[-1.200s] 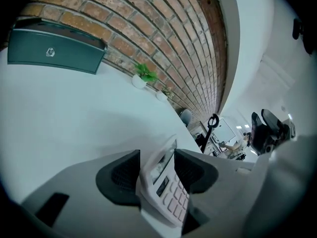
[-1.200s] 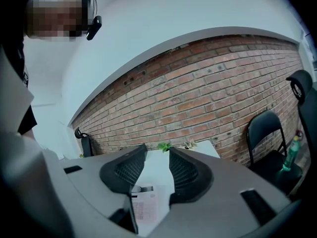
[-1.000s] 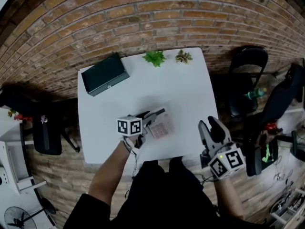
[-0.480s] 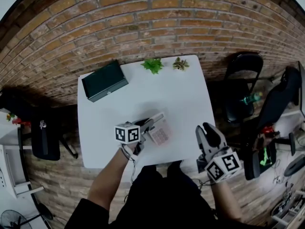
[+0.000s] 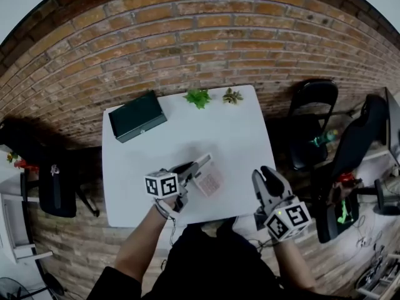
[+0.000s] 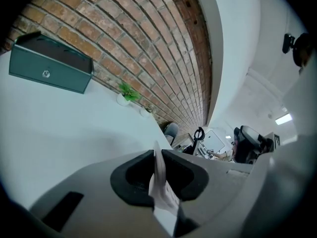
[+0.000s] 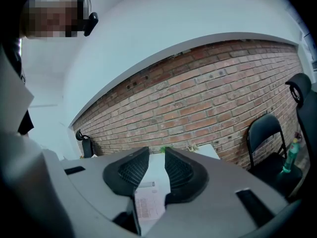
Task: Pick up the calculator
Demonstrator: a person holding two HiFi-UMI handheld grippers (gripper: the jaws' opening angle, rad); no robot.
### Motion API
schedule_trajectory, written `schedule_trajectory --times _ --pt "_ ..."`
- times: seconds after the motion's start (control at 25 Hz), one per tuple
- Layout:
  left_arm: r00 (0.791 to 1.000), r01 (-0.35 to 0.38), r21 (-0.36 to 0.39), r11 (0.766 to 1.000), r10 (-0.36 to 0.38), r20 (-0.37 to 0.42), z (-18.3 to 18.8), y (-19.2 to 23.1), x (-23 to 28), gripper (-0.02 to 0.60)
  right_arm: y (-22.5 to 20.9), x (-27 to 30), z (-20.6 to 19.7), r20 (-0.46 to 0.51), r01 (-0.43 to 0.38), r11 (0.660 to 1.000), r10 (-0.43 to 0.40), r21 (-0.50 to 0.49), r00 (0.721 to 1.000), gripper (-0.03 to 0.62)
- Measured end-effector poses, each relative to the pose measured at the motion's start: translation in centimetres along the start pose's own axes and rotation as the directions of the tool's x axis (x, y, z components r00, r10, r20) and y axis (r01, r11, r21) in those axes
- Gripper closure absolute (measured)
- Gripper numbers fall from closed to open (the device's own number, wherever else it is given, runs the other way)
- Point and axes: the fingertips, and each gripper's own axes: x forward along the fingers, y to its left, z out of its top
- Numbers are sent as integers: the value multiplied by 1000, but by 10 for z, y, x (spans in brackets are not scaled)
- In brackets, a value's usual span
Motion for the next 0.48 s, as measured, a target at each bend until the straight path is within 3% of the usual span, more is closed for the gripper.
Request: schedule_trajectory --times 0.48 --pt "983 34 -61 998 -22 180 59 -43 -33 532 1 -7 29 56 -14 1000 15 -21 998 493"
